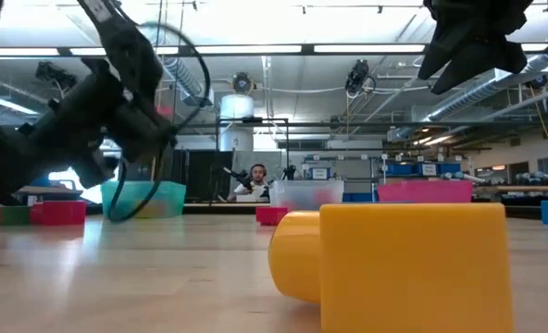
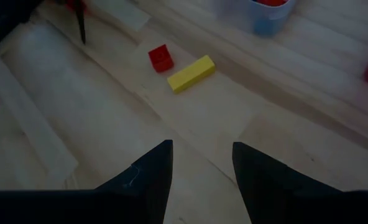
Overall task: Sort blocks by size
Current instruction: Put the orange 4 stud game piece into the transparent bin
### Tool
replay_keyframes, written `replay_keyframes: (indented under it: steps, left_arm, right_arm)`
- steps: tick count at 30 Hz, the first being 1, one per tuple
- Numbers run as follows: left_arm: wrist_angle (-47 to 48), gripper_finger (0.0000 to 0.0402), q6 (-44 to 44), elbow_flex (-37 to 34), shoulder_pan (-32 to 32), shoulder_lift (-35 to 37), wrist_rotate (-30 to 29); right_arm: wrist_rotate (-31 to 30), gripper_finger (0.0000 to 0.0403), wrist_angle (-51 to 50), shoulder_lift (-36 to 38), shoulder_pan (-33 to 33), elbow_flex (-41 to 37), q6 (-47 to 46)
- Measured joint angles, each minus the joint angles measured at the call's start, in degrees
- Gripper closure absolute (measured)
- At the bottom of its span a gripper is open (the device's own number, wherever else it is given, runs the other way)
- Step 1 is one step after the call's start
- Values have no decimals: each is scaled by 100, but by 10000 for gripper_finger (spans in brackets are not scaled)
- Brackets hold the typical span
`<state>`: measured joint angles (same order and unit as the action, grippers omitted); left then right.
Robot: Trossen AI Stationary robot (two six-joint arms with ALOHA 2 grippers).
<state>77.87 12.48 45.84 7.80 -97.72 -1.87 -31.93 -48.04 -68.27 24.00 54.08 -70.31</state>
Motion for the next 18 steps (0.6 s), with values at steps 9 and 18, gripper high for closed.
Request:
replay_keyframes:
  steps: [9,18]
  left_arm:
    - [-110,170,-780,7,175,-697,-498]
    - [-456,157,-922,-43,196,-695,-442]
  right_arm:
    - [1,222,13,0,-194,0,154]
    - [1,222,47,-2,-388,0,303]
